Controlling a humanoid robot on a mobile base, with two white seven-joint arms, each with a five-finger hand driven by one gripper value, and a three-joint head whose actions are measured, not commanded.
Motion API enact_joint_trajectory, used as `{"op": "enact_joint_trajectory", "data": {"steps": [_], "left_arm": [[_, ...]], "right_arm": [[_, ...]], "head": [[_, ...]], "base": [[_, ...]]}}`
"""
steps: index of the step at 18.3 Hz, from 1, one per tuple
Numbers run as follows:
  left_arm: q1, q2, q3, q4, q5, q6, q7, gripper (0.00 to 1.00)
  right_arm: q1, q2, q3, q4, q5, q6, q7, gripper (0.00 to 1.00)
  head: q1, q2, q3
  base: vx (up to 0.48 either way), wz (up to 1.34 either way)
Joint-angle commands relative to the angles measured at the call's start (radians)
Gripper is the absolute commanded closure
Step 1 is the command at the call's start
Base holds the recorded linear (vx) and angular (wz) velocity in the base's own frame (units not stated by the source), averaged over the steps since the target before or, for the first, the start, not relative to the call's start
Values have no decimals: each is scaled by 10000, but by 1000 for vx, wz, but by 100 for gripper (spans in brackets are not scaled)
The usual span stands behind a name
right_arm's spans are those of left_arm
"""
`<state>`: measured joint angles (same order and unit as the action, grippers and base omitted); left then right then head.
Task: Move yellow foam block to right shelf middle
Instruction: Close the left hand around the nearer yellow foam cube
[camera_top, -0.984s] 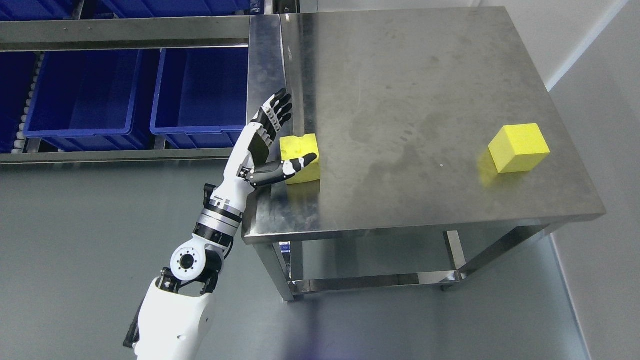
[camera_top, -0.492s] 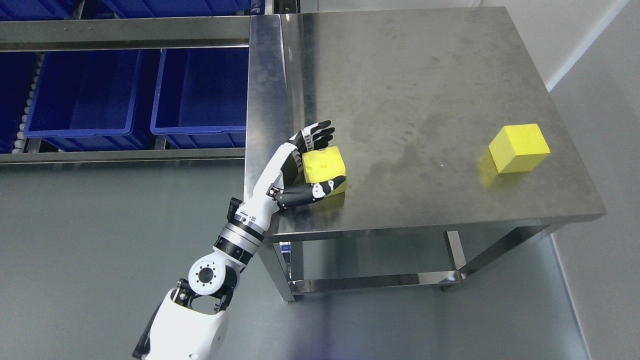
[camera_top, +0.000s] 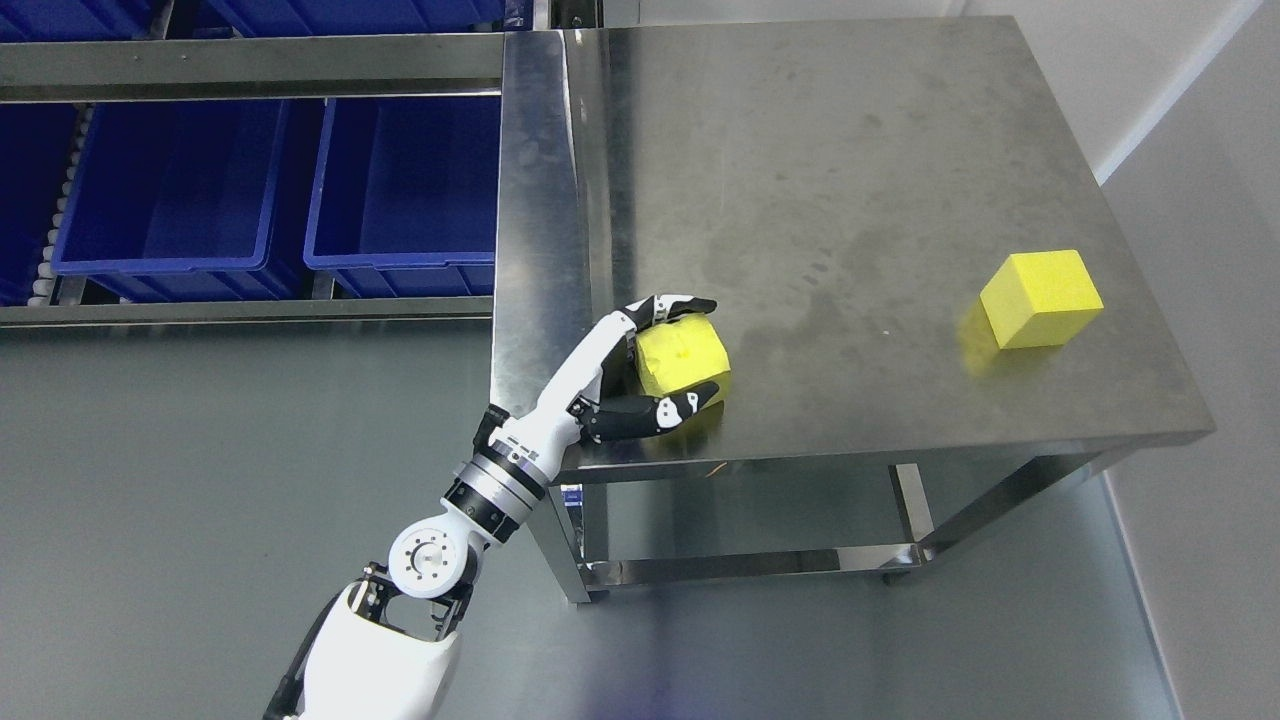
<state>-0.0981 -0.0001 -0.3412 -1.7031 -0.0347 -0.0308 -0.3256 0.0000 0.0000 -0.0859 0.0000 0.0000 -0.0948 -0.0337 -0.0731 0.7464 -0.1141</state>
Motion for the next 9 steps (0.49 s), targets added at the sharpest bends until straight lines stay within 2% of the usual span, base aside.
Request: {"op": "enact_joint_trajectory", "data": {"steps": [1, 2, 3, 4, 7, 9], "left_arm": [[-76, 176, -9, -165, -343, 201, -88, 66], [-108, 176, 37, -165, -343, 171, -133, 79], [-184, 176, 129, -165, -343, 155, -164, 83], [-306, 176, 266, -165, -328, 155, -210, 92], [-644, 176, 756, -165, -328, 78, -425, 100], [-1072, 176, 1384, -165, -313, -74, -441, 100]], "right_arm": [[15, -175, 0, -175, 31, -4, 0, 0], [15, -175, 0, -175, 31, -19, 0, 0], [15, -175, 0, -175, 31, -4, 0, 0], [15, -175, 0, -175, 31, -4, 0, 0], [15, -175, 0, -175, 31, -4, 0, 0], [15, -175, 0, -175, 31, -4, 0, 0]], "head": [[0, 0, 0], [0, 0, 0], [0, 0, 0], [0, 0, 0], [0, 0, 0], [0, 0, 0]], "base": [[0, 0], [0, 0], [0, 0], [0, 0], [0, 0], [0, 0]]}}
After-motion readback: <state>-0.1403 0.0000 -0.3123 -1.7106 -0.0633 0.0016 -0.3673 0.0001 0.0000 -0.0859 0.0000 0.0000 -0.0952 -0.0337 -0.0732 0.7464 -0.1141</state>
